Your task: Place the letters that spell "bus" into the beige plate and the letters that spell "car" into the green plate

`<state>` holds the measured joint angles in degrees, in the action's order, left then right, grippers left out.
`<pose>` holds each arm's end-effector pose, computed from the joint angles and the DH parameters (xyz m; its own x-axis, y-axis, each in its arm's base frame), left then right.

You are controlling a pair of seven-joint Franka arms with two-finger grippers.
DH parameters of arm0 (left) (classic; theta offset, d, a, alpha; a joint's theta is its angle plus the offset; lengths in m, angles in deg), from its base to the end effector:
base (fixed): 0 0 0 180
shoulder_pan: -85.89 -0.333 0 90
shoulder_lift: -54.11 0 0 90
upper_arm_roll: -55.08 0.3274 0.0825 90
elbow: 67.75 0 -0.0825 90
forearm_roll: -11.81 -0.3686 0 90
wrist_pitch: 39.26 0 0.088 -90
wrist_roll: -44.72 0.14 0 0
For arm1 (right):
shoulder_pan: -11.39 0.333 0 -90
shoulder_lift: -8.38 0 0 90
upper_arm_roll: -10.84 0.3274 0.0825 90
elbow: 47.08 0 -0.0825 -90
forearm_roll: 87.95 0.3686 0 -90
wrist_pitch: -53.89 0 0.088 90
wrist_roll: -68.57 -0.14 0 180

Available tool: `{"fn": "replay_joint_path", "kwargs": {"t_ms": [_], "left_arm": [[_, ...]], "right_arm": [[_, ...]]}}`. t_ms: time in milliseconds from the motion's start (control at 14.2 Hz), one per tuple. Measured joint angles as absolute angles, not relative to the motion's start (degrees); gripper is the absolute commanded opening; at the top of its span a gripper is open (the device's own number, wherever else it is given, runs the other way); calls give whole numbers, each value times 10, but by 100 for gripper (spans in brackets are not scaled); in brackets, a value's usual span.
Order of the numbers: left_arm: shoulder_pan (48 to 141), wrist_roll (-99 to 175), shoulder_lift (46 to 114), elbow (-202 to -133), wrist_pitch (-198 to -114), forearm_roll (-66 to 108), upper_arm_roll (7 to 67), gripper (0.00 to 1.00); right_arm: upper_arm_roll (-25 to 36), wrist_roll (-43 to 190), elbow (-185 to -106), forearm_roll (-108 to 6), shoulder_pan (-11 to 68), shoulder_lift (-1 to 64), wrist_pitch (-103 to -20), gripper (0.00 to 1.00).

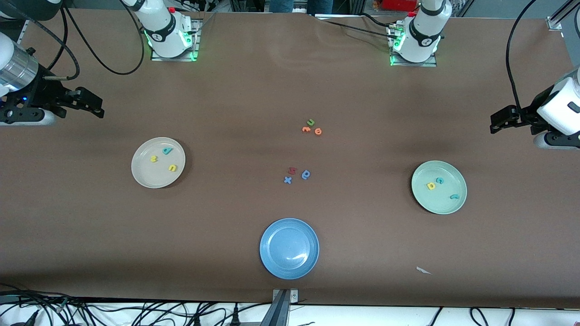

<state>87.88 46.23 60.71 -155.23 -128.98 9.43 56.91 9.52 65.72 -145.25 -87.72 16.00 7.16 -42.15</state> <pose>0.5702 0.0033 0.5587 0.9966 -0.0288 -0.0771 -0.0322 -0.9986 -0.0431 0.5362 0.0312 0.5580 0.9998 0.0073 -0.0161 0.0072 -1.0000 -0.0037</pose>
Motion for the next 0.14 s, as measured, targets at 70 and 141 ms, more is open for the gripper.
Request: {"fn": "replay_joint_path", "kwargs": {"t_ms": [70, 141], "left_arm": [[879, 462, 607, -1552, -1290, 94, 569, 100], [879, 462, 607, -1552, -1290, 94, 569, 100]], "right_arm": [[95, 657, -1452, -877, 160, 72, -422, 100], [95, 657, -1452, -877, 160, 72, -422, 100]]}}
